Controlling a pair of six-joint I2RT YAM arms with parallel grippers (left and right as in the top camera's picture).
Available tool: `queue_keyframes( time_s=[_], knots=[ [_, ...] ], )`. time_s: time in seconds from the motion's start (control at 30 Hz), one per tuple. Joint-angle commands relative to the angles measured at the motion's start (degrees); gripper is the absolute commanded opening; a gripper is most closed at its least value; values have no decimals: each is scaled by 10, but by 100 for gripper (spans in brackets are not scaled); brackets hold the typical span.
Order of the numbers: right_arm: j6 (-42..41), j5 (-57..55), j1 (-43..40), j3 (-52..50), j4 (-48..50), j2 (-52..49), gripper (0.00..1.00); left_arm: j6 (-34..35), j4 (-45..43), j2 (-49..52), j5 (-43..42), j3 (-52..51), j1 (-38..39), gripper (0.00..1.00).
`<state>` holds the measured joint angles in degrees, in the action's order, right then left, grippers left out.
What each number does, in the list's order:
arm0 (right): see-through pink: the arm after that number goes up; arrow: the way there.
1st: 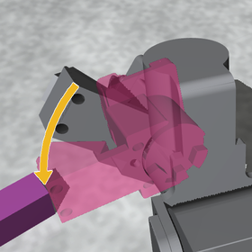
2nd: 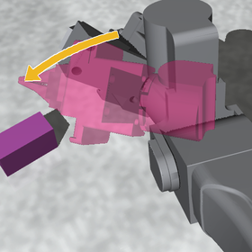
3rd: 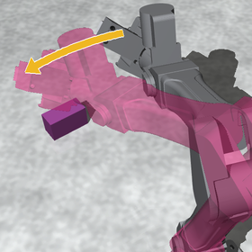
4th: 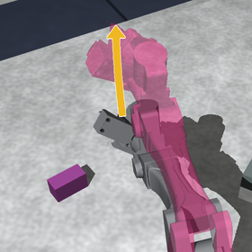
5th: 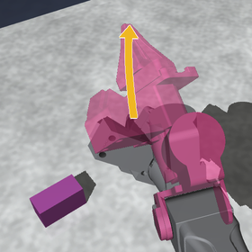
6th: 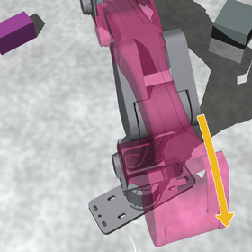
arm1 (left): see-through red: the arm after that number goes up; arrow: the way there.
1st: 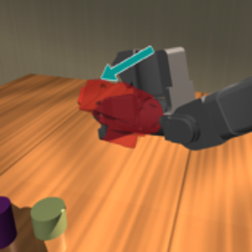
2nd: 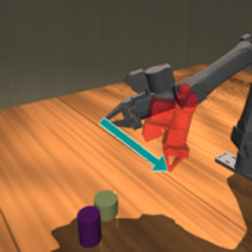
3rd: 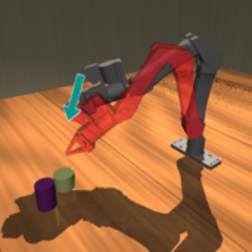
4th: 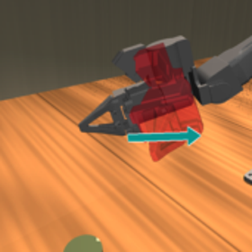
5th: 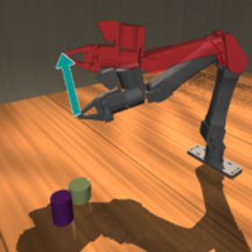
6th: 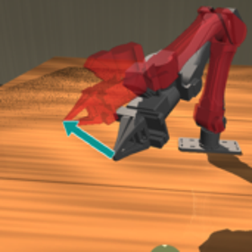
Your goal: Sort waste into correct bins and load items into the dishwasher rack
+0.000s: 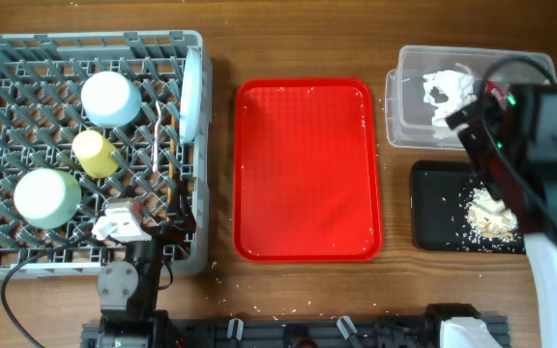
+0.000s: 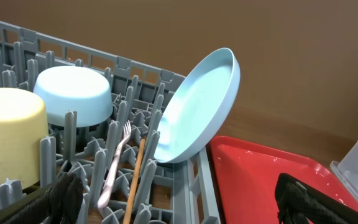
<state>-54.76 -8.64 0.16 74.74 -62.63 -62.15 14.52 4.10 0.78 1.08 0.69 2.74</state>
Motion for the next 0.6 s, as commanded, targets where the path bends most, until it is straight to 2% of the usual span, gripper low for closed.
queue_keyframes(
  time_s=[0.0, 0.13, 0.2, 0.33, 0.43, 0.57],
  knots=[
    [31, -21, -1, -15, -4, 76, 100, 7, -1, -6, 10, -4, 3, 100],
    [68, -11, -2, -123, 90, 157, 100, 7, -1, -6, 10, -4, 3, 100],
    [68, 10, -1, -208, 181, 205, 100, 7, -1, -6, 10, -4, 3, 100],
    [68, 90, -1, -422, 440, 304, 100, 7, -1, -6, 10, -4, 3, 100],
    [67, 123, -1, -555, 600, 351, 100, 7, -1, -6, 10, -4, 3, 100],
    [68, 128, -1, -642, 661, 399, 100, 7, -1, -6, 10, -4, 3, 100]
  ],
)
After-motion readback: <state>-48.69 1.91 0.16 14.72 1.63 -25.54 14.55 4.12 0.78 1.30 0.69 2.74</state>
